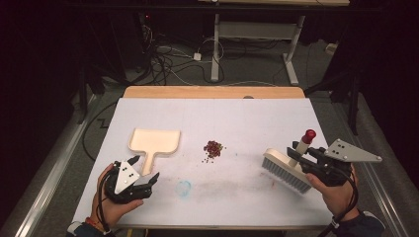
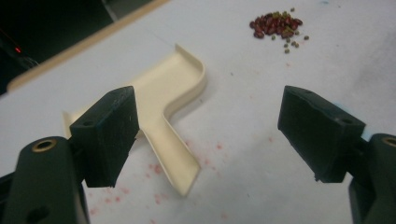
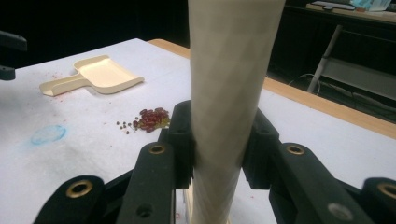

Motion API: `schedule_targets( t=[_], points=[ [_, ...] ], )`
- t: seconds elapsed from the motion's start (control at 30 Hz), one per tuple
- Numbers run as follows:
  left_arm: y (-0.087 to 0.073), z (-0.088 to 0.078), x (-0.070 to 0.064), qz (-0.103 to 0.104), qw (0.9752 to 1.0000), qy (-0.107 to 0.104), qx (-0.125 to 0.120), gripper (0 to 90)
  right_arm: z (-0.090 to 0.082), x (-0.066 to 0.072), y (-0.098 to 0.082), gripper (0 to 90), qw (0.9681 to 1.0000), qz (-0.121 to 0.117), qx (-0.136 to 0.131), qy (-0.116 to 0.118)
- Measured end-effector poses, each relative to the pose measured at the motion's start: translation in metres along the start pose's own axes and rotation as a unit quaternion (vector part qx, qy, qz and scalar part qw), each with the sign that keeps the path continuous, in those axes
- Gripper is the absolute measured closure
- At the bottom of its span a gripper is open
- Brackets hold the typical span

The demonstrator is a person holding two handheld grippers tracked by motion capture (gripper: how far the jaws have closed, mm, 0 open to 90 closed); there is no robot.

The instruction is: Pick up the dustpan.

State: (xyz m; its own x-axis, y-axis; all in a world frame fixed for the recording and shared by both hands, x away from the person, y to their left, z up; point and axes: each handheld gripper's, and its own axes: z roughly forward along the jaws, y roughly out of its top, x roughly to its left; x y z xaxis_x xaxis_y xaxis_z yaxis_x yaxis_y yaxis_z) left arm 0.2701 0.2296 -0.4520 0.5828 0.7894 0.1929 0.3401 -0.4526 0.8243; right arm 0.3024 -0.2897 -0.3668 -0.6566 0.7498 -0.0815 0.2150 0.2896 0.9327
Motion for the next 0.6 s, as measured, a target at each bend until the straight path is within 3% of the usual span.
schedule_targets(
  t=[0.03, 0.1, 0.23, 0.3, 0.37, 0.5, 0.53, 0.57, 0.6],
  points=[
    [0.000, 0.000, 0.000, 0.000, 1.0000, 0.000, 0.000, 20.0, 0.000, 0.000, 0.000, 69.6, 1.0000, -0.001, 0.000, -0.001],
    [0.000, -0.001, -0.004, 0.019, 0.9998, -0.004, 0.007, 20.4, 0.001, 0.000, 0.000, 69.6, 1.0000, -0.002, 0.000, 0.000],
    [0.001, 0.000, -0.005, 0.015, 0.9998, -0.006, 0.014, 20.5, 0.000, 0.000, 0.000, 69.6, 1.0000, 0.001, -0.002, 0.001],
    [0.001, 0.002, -0.003, 0.010, 0.9996, 0.005, 0.028, 20.5, 0.000, 0.000, 0.001, 69.6, 1.0000, 0.003, -0.004, 0.001],
    [-0.001, 0.002, 0.004, -0.009, 0.9987, 0.019, 0.047, 20.5, -0.002, 0.000, 0.002, 69.6, 1.0000, 0.002, -0.007, 0.000],
    [-0.001, 0.008, 0.017, -0.046, 0.9972, 0.013, 0.057, 20.5, -0.003, 0.000, 0.001, 69.5, 1.0000, 0.002, -0.008, -0.001],
    [-0.001, 0.008, 0.017, -0.046, 0.9972, 0.013, 0.057, 20.5, -0.002, 0.000, 0.001, 69.5, 1.0000, 0.004, -0.007, 0.000],
    [-0.001, 0.013, 0.021, -0.059, 0.9960, 0.009, 0.066, 20.5, -0.002, 0.000, 0.001, 69.5, 1.0000, 0.004, -0.007, 0.000],
    [0.000, 0.018, 0.024, -0.068, 0.9943, 0.017, 0.080, 20.5, -0.002, 0.000, 0.001, 69.5, 1.0000, 0.004, -0.007, -0.001]
  ],
)
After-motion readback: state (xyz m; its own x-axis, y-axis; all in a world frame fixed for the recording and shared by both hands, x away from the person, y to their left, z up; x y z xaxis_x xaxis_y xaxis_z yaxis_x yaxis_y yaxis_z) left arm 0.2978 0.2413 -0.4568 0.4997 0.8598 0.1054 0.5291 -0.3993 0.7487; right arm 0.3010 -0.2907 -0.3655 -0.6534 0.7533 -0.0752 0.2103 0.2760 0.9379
